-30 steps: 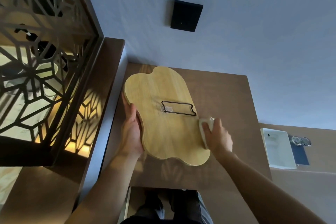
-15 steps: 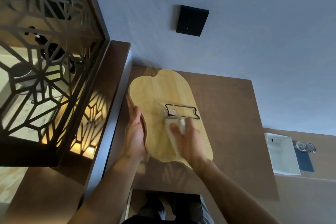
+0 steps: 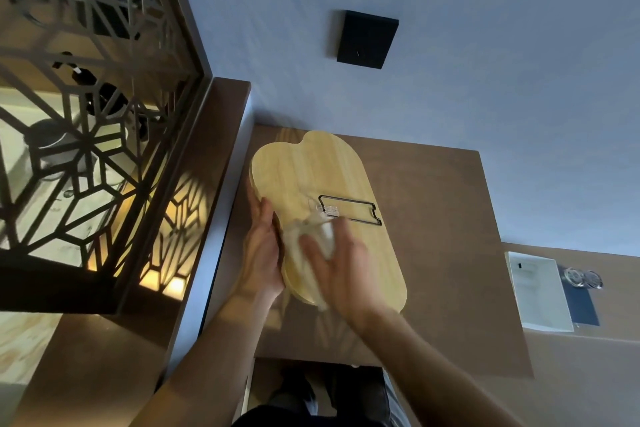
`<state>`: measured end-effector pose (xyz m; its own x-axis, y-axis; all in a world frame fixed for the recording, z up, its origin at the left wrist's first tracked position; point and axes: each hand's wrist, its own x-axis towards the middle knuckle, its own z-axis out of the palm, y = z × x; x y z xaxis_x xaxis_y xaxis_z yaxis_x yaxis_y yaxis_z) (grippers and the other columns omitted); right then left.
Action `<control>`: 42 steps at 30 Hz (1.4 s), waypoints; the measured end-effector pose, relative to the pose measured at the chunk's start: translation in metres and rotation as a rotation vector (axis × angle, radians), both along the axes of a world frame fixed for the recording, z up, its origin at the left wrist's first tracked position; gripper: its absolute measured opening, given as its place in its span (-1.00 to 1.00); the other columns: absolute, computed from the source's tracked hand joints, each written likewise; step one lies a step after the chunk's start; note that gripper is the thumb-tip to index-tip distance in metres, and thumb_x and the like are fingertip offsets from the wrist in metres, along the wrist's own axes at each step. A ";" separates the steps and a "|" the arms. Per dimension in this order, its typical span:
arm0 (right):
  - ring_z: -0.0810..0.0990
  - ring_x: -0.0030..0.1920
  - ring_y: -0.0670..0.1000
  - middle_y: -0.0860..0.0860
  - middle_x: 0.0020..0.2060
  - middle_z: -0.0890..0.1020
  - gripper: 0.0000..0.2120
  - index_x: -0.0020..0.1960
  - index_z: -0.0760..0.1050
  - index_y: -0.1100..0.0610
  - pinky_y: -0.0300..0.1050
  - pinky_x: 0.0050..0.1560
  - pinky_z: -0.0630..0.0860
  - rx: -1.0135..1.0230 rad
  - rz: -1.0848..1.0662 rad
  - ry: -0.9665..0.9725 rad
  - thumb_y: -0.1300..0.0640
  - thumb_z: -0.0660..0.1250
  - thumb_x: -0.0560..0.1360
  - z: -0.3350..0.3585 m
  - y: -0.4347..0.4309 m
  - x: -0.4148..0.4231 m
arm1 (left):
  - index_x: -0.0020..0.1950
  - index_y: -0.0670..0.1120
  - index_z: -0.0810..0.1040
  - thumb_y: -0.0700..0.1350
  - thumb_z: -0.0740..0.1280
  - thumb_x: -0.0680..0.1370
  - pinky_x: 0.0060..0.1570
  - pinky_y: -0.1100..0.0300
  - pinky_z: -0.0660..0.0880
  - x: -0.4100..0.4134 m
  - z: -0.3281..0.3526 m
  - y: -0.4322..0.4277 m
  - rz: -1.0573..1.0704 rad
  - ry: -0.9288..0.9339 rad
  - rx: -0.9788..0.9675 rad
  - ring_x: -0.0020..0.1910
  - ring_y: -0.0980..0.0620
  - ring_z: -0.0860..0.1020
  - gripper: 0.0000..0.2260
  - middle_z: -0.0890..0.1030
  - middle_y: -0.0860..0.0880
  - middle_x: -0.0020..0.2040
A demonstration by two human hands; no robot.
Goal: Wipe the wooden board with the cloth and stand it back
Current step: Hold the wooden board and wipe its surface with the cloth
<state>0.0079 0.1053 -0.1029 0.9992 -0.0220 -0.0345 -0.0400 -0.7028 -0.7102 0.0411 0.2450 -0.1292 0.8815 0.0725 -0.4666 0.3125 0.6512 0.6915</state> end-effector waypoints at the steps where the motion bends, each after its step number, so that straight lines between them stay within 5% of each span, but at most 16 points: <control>1: 0.58 -0.32 -0.10 -0.13 -0.27 0.58 -0.63 -0.02 0.26 -0.14 -0.14 -0.39 0.52 -0.018 0.042 -0.014 -0.43 0.13 0.48 0.000 0.013 -0.004 | 0.66 0.29 0.30 0.15 0.21 0.73 0.53 -0.33 0.37 0.000 0.000 0.000 -0.012 0.023 -0.030 0.56 -0.24 0.46 -0.54 0.47 -0.08 0.61; 3: 0.58 -0.31 0.05 -0.07 -0.26 0.60 -0.62 -0.06 0.22 -0.10 -0.04 -0.38 0.50 -0.023 0.010 0.042 -0.41 0.12 0.49 -0.008 0.012 -0.004 | 0.67 0.27 0.30 0.18 0.23 0.72 0.56 -0.32 0.33 0.001 0.002 0.000 -0.001 0.049 -0.042 0.56 -0.21 0.46 -0.51 0.47 -0.06 0.61; 6: 0.56 -0.27 0.18 0.03 -0.25 0.62 -0.63 -0.05 0.23 -0.09 -0.03 -0.30 0.47 -0.036 -0.247 0.203 -0.38 0.16 0.50 -0.037 -0.041 0.005 | 0.55 0.46 0.37 0.29 0.28 0.66 0.36 -0.22 0.52 0.001 0.007 0.001 0.024 0.057 0.160 0.46 -0.05 0.55 -0.56 0.57 0.11 0.50; 11: 0.54 -0.26 0.20 0.12 -0.17 0.63 -0.61 -0.07 0.27 0.04 0.09 -0.20 0.55 -0.197 -0.502 0.256 -0.31 0.14 0.55 -0.075 -0.119 0.004 | 0.60 0.46 0.27 0.38 0.26 0.62 0.44 -0.38 0.40 -0.001 0.004 0.003 0.015 0.093 0.245 0.47 -0.12 0.50 -0.47 0.52 0.07 0.53; 16: 0.53 -0.26 0.18 0.09 -0.11 0.63 -0.69 -0.04 0.26 0.02 0.03 -0.24 0.50 -0.185 -0.530 0.190 -0.19 0.26 0.54 -0.049 -0.111 0.017 | 0.32 0.71 0.32 0.44 0.25 0.56 0.08 -0.04 0.54 -0.003 0.011 0.003 -0.017 0.066 0.310 0.29 0.08 0.53 -0.66 0.53 0.26 0.35; 20: 0.55 -0.28 -0.14 -0.10 -0.18 0.61 -0.66 0.03 0.32 -0.11 -0.20 -0.33 0.47 0.084 -0.198 0.074 -0.33 0.24 0.48 -0.002 -0.022 0.005 | 0.60 0.43 0.31 0.29 0.32 0.62 0.47 -0.31 0.41 -0.003 0.001 0.004 0.001 -0.041 0.106 0.54 -0.13 0.47 -0.46 0.46 0.06 0.61; 23: 0.59 -0.25 -0.08 -0.11 -0.20 0.58 -0.70 0.00 0.30 -0.12 -0.12 -0.33 0.53 0.100 0.041 0.025 -0.32 0.23 0.50 0.001 0.021 -0.006 | 0.57 0.31 0.44 0.21 0.33 0.66 0.47 -0.30 0.41 -0.004 0.001 0.004 -0.016 -0.013 -0.006 0.49 -0.19 0.52 -0.54 0.45 -0.11 0.62; 27: 0.57 -0.33 -0.10 -0.06 -0.30 0.62 -0.66 0.00 0.30 -0.08 -0.18 -0.38 0.46 0.067 -0.258 0.161 -0.32 0.25 0.48 -0.035 -0.034 0.007 | 0.60 0.37 0.36 0.28 0.32 0.64 0.44 -0.30 0.44 -0.004 0.009 0.005 0.022 0.015 0.126 0.51 -0.14 0.51 -0.49 0.53 0.05 0.55; 30: 0.59 -0.19 0.24 0.22 -0.13 0.66 -0.62 0.03 0.39 0.08 0.03 -0.16 0.53 -0.031 -0.522 0.253 -0.24 0.29 0.52 -0.069 -0.105 0.012 | 0.62 0.40 0.29 0.36 0.27 0.63 0.34 -0.28 0.51 -0.005 0.009 0.005 -0.030 0.034 0.214 0.46 -0.11 0.52 -0.45 0.51 0.06 0.55; 34: 0.49 -0.36 0.09 0.12 -0.24 0.64 -0.73 -0.09 0.34 0.05 0.01 -0.29 0.47 -0.216 -0.429 0.270 -0.12 0.32 0.50 -0.069 -0.144 0.027 | 0.63 0.48 0.15 0.45 0.26 0.55 0.37 -0.22 0.49 -0.004 0.009 0.006 -0.070 -0.056 0.276 0.48 0.01 0.47 -0.35 0.41 0.13 0.61; 38: 0.56 -0.31 0.04 -0.05 -0.29 0.59 -0.76 -0.06 0.39 -0.03 -0.11 -0.36 0.43 -0.015 -0.370 0.113 -0.07 0.32 0.34 -0.020 -0.108 0.083 | 0.60 0.54 0.14 0.47 0.28 0.49 0.44 -0.35 0.41 -0.003 0.009 0.007 -0.068 -0.051 0.249 0.54 -0.06 0.42 -0.31 0.37 0.15 0.62; 42: 0.54 -0.18 0.10 0.03 -0.05 0.57 -0.65 0.13 0.41 0.03 -0.08 -0.23 0.43 -0.002 0.034 -0.142 -0.04 0.28 0.38 0.030 -0.024 0.152 | 0.49 0.63 0.24 0.38 0.30 0.53 0.45 -0.27 0.39 -0.002 0.010 0.007 -0.016 -0.031 0.244 0.36 0.17 0.49 -0.46 0.48 0.35 0.41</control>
<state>0.1600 0.0808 -0.0730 0.9941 0.0120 0.1077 0.0850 -0.7034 -0.7057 0.0391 0.2520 -0.1187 0.8970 0.1651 -0.4100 0.2980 0.4592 0.8369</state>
